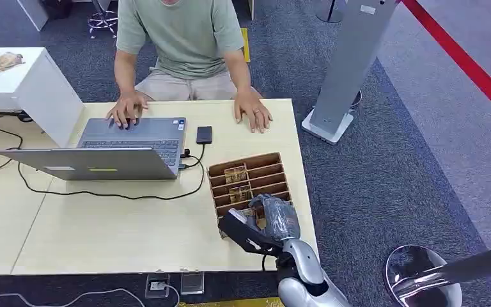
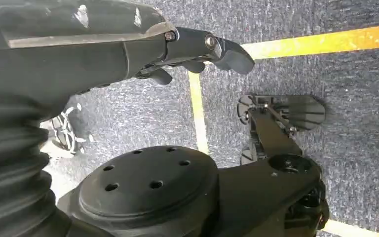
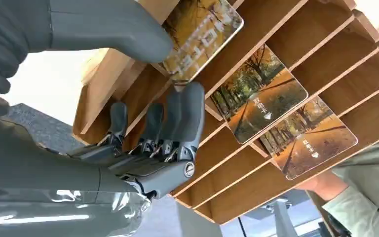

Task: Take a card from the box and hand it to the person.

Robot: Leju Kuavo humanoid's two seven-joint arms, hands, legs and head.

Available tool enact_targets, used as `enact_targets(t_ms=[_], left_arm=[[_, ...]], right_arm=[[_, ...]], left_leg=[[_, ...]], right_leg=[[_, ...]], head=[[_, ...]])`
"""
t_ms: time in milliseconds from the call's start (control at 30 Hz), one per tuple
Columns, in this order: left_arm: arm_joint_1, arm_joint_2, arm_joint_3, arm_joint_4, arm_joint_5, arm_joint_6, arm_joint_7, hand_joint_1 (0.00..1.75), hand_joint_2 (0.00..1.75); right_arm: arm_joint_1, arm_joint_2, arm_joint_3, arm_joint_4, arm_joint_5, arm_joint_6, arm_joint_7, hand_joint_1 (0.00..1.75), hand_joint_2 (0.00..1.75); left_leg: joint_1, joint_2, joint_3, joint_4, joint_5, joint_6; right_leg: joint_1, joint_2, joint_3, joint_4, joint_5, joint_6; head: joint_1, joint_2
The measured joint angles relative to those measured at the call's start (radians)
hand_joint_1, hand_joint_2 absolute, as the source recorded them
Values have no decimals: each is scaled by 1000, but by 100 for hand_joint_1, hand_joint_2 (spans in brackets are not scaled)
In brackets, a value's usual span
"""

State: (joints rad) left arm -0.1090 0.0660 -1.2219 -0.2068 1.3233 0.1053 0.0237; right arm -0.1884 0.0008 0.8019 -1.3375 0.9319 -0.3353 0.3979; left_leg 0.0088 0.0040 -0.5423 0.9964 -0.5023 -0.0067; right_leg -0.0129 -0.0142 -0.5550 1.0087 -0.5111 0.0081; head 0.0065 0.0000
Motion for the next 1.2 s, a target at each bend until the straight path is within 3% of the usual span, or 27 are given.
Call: enact_targets(t_ms=[433, 567, 700, 800, 1200], left_arm=[[0, 0, 0, 0, 0, -1, 3, 0, 175], [0, 0, 0, 0, 0, -1, 3, 0, 175], [0, 0, 0, 0, 0, -1, 3, 0, 175], [0, 0, 0, 0, -2, -1, 3, 0, 175], [0, -2, 0, 0, -11, 15, -2, 0, 175]], right_arm=[[-1, 0, 0, 1, -11, 11, -10, 103, 175], [-1, 0, 0, 1, -14, 11, -11, 131, 175], [-2, 0, -1, 1, -20, 16, -10, 134, 175], [-2, 0, -1, 2, -24, 16, -6, 150, 175], [1, -2, 3, 2, -40, -13, -17, 152, 175]], left_leg=[[0, 0, 0, 0, 0, 0], [0, 0, 0, 0, 0, 0], [0, 0, 0, 0, 0, 0], [0, 0, 0, 0, 0, 0], [0, 0, 1, 0, 0, 0]], right_leg=[[0, 0, 0, 0, 0, 0], [0, 0, 0, 0, 0, 0], [0, 0, 0, 0, 0, 0], [0, 0, 0, 0, 0, 0], [0, 0, 1, 0, 0, 0]], head=[[0, 0], [0, 0], [-1, 0], [-1, 0], [-1, 0]])
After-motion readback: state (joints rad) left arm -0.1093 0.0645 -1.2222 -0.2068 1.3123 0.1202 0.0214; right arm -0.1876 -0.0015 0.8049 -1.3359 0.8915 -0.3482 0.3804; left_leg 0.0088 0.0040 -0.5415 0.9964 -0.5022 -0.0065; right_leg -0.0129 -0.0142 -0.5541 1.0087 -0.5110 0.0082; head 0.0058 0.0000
